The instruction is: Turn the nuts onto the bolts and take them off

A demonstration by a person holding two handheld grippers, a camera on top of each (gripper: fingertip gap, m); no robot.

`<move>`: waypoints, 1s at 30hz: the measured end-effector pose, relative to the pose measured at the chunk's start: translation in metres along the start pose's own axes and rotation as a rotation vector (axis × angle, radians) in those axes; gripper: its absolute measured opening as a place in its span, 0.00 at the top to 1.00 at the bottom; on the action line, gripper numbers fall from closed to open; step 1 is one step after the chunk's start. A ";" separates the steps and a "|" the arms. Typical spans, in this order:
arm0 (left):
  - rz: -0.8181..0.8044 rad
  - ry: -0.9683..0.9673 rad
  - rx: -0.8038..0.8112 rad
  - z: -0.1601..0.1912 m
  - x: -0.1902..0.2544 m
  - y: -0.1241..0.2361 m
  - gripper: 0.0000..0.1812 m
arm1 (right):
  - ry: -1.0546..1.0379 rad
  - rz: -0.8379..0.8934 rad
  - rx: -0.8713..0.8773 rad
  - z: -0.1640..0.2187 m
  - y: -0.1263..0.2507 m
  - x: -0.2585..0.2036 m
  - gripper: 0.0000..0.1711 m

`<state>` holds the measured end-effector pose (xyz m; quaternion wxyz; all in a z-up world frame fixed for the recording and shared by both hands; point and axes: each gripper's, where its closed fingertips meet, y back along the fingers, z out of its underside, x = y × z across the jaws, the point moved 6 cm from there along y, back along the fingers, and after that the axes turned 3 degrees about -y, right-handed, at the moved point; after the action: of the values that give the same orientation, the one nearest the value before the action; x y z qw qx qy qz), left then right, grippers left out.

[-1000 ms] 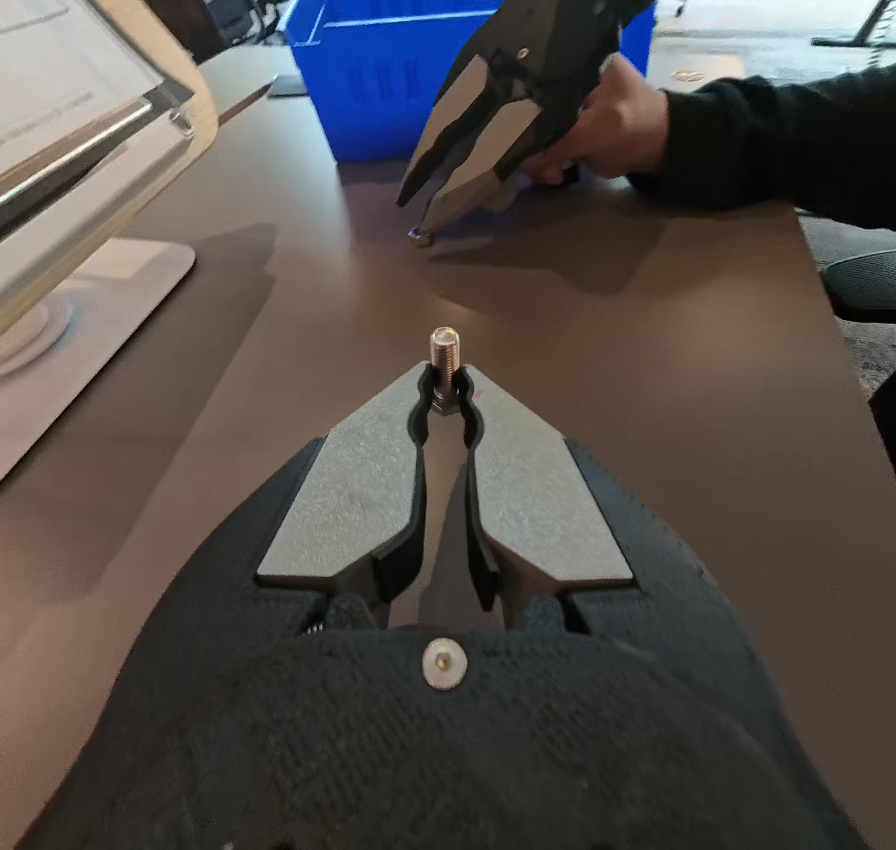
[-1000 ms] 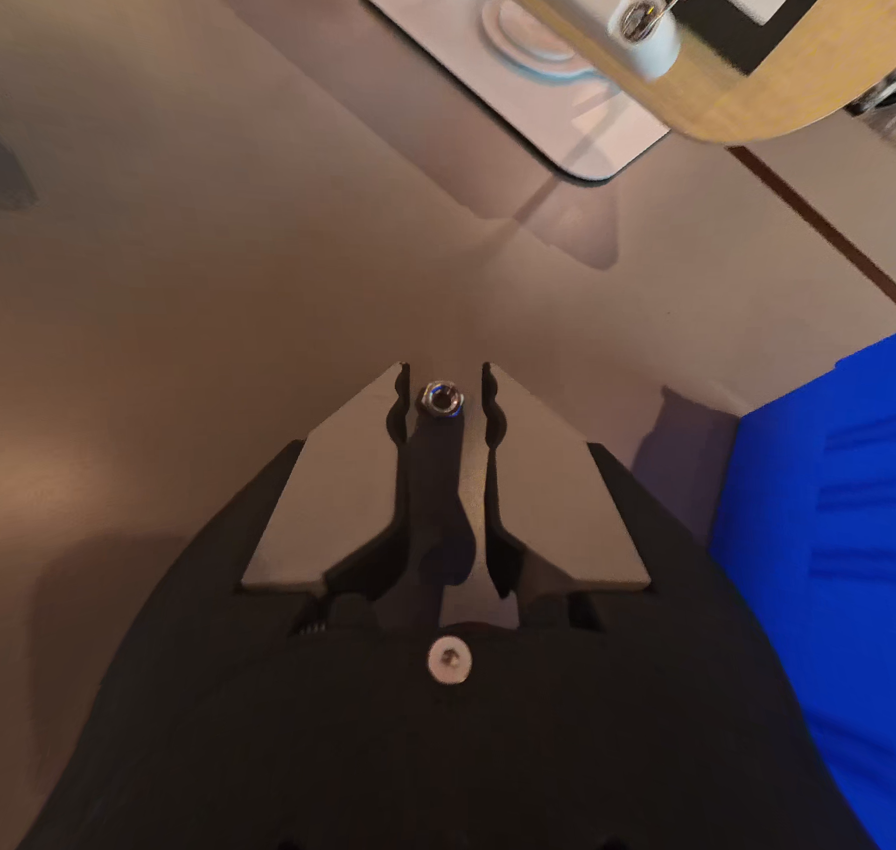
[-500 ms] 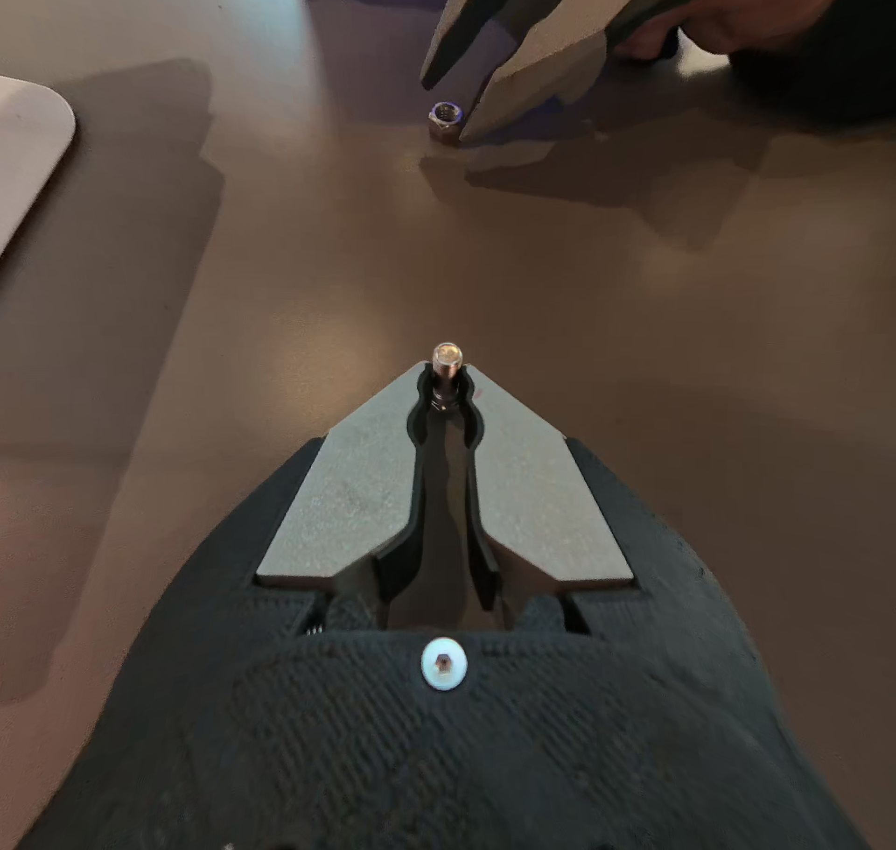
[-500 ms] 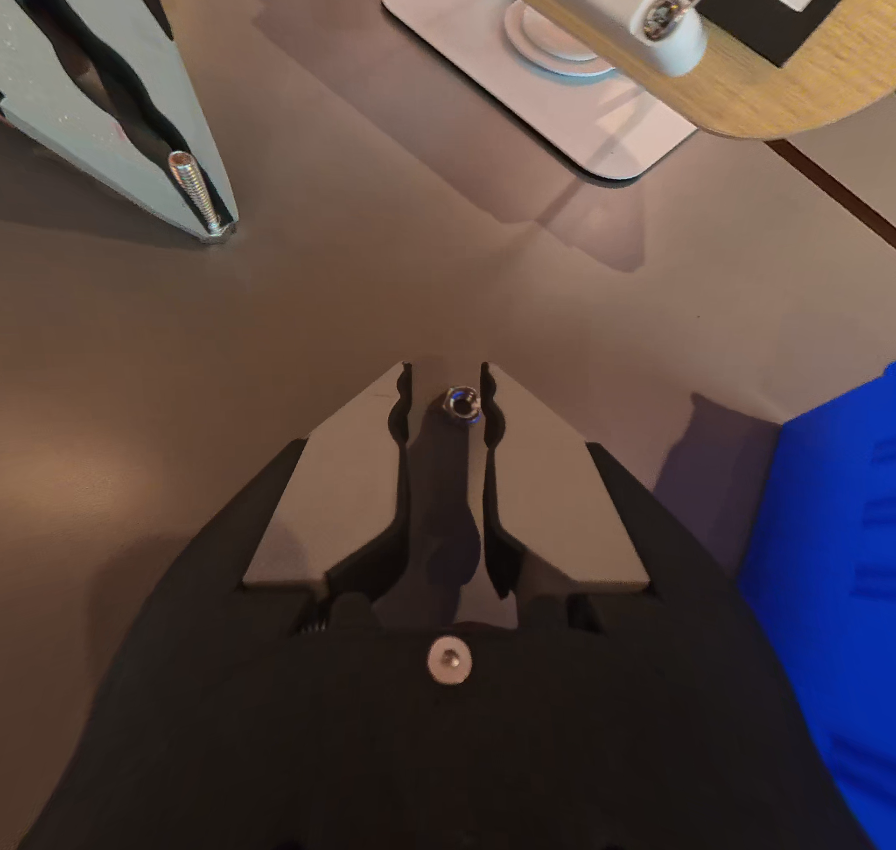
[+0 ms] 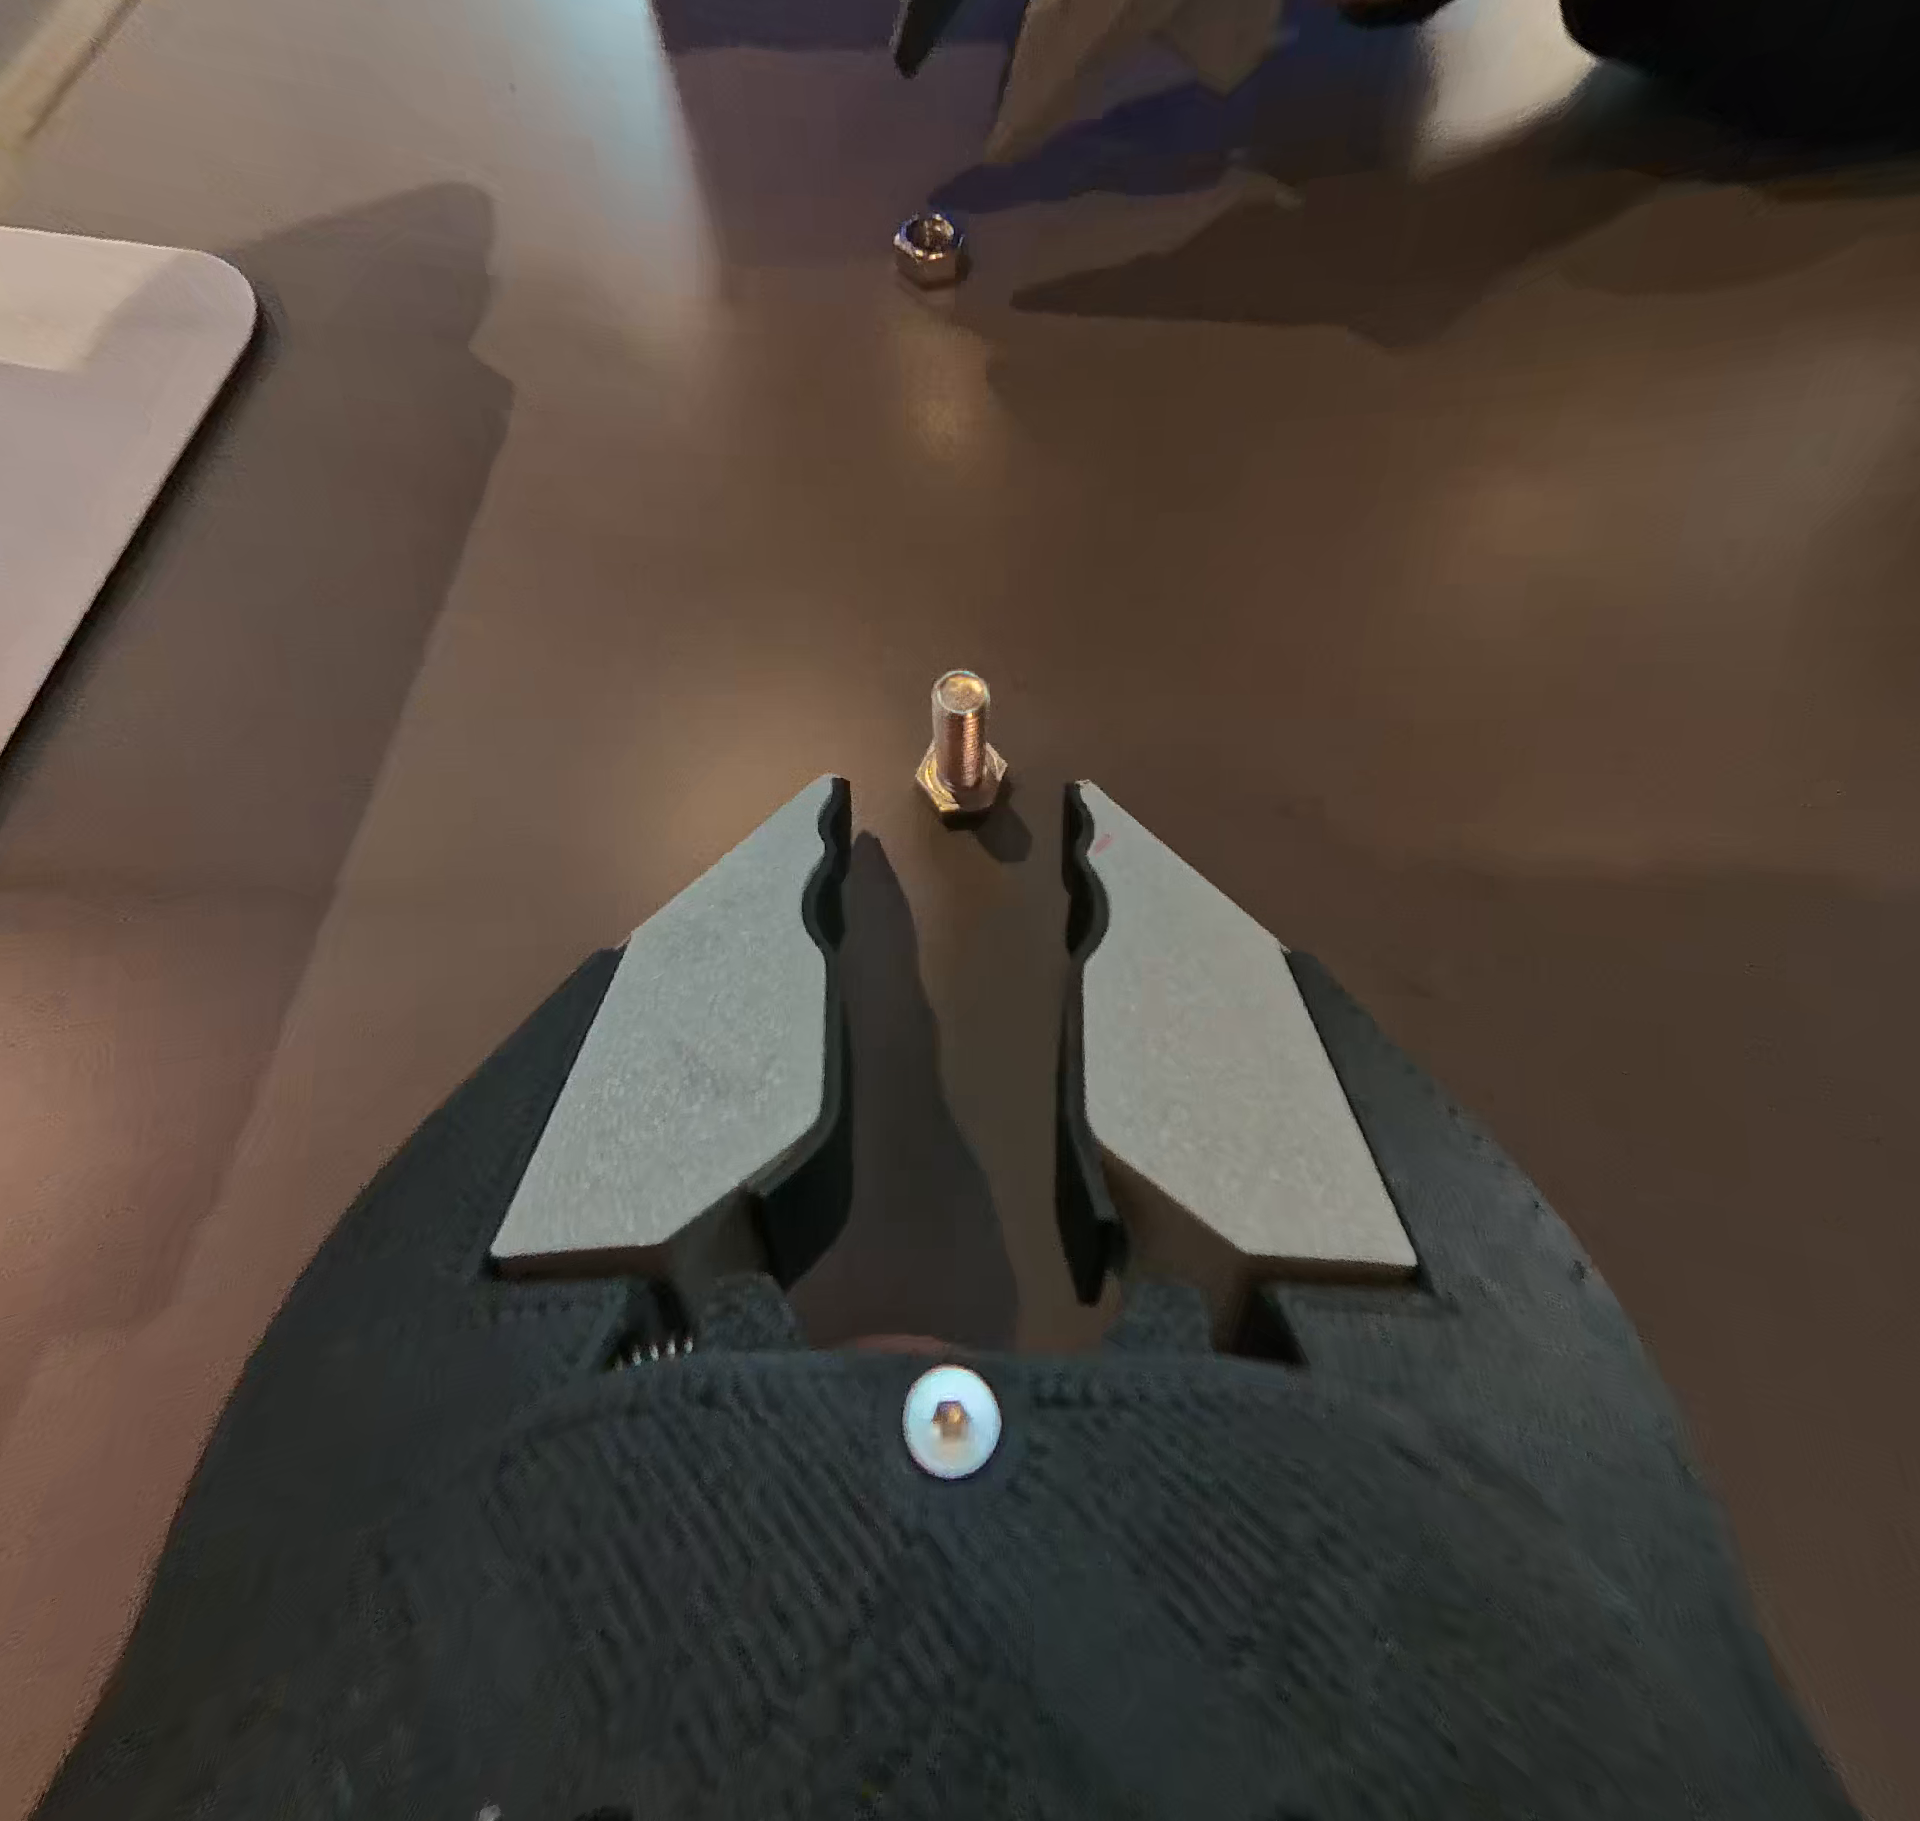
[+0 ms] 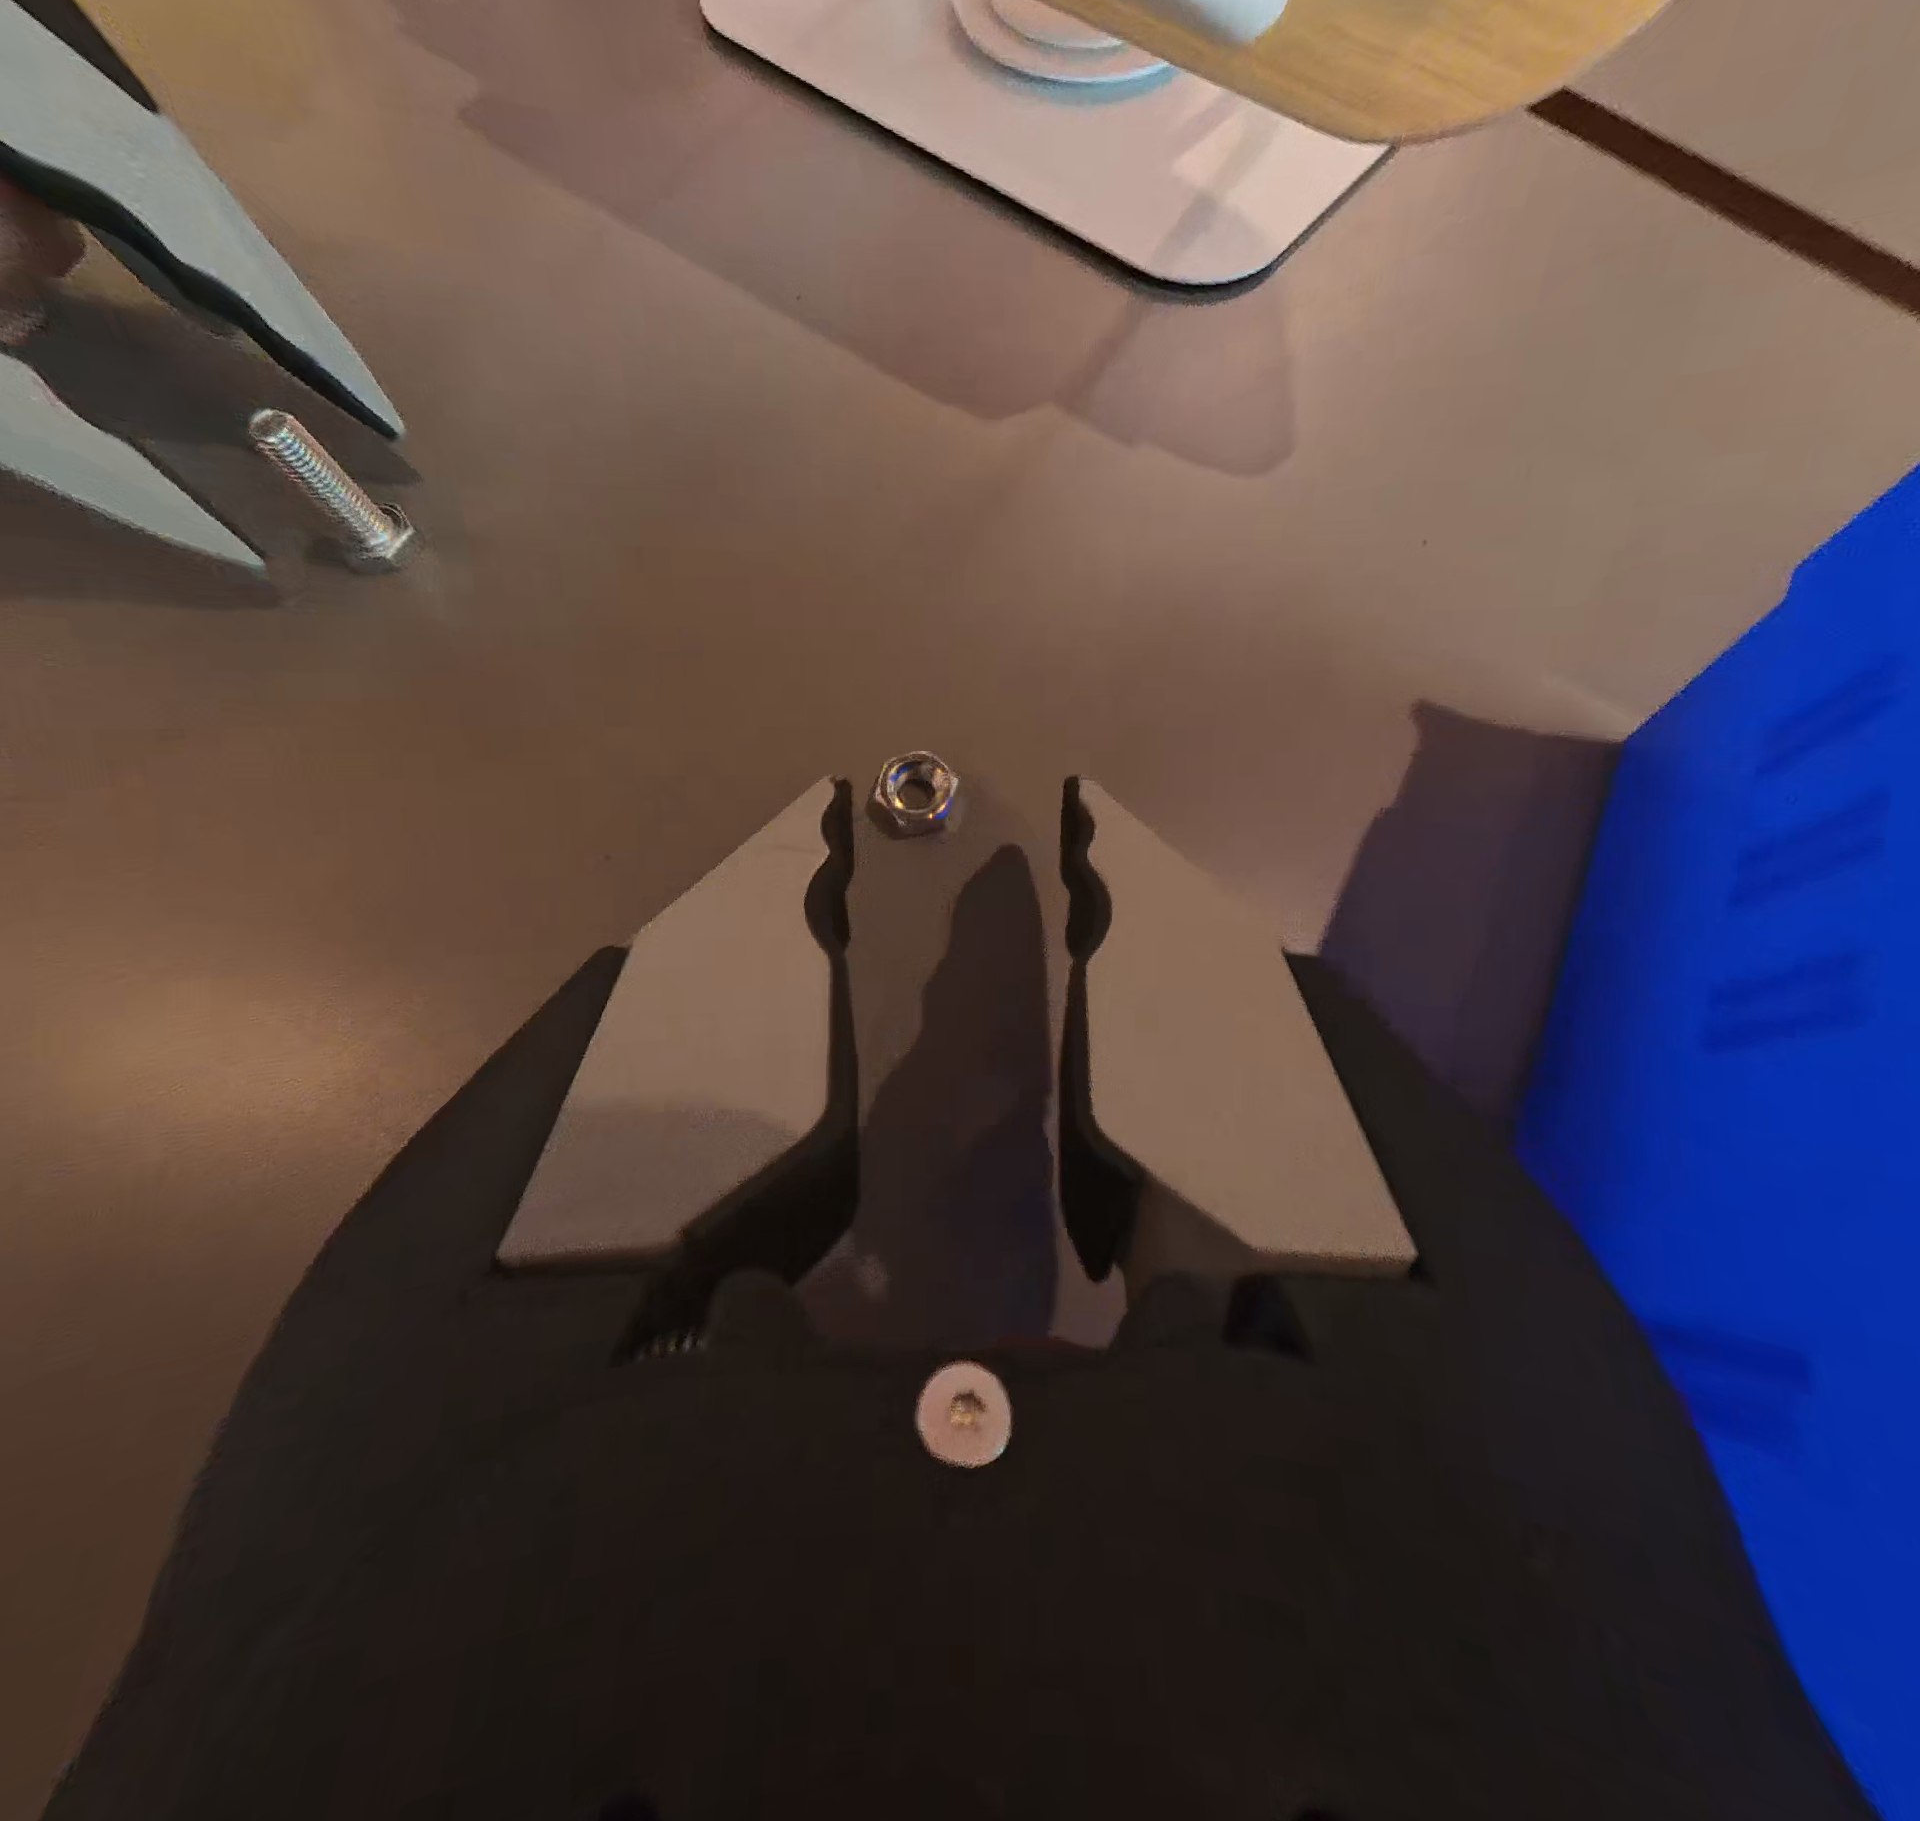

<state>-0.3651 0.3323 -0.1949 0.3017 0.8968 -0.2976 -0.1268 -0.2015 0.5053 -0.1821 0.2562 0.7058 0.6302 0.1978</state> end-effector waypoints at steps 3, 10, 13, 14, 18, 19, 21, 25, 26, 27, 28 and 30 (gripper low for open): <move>0.004 0.031 0.042 0.000 -0.001 0.008 0.78 | 0.002 -0.022 -0.056 0.007 -0.010 -0.002 0.76; 0.004 0.105 0.110 0.000 -0.008 0.020 0.78 | 0.068 -0.004 -0.098 0.006 -0.027 -0.009 0.91; -0.020 0.117 0.147 -0.003 -0.012 0.030 0.78 | 0.088 -0.026 -0.099 -0.001 -0.032 -0.013 0.91; -0.030 0.117 0.178 -0.006 -0.013 0.034 0.78 | 0.072 -0.076 -0.063 -0.010 -0.032 -0.018 0.91; -0.136 0.008 0.273 -0.018 -0.014 0.048 0.79 | -0.091 -0.386 0.075 -0.060 -0.031 -0.052 0.91; -0.181 -0.053 0.291 -0.021 -0.012 0.051 0.80 | -0.135 -0.479 0.097 -0.072 -0.032 -0.062 0.91; -0.294 -0.180 0.336 -0.029 -0.007 0.058 0.82 | -0.211 -0.672 0.097 -0.090 -0.037 -0.082 0.91; -0.481 -0.431 0.365 -0.034 0.001 0.071 0.86 | -0.276 -0.870 0.054 -0.107 -0.051 -0.107 0.91; -0.519 -0.488 0.356 -0.034 0.003 0.072 0.86 | -0.298 -0.923 0.040 -0.109 -0.053 -0.111 0.91; -0.534 -0.537 0.347 -0.033 0.005 0.071 0.86 | -0.328 -0.988 0.021 -0.109 -0.053 -0.116 0.91; -0.537 -0.567 0.333 -0.032 0.007 0.068 0.86 | -0.362 -1.044 0.001 -0.108 -0.053 -0.120 0.91; -0.528 -0.597 0.305 -0.031 0.009 0.063 0.85 | -0.419 -1.105 -0.019 -0.105 -0.056 -0.124 0.91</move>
<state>-0.3744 0.3010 -0.1323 0.0233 0.9005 -0.1476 -0.4084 -0.3241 0.3984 -0.1280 0.4467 0.2948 0.8384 -0.1029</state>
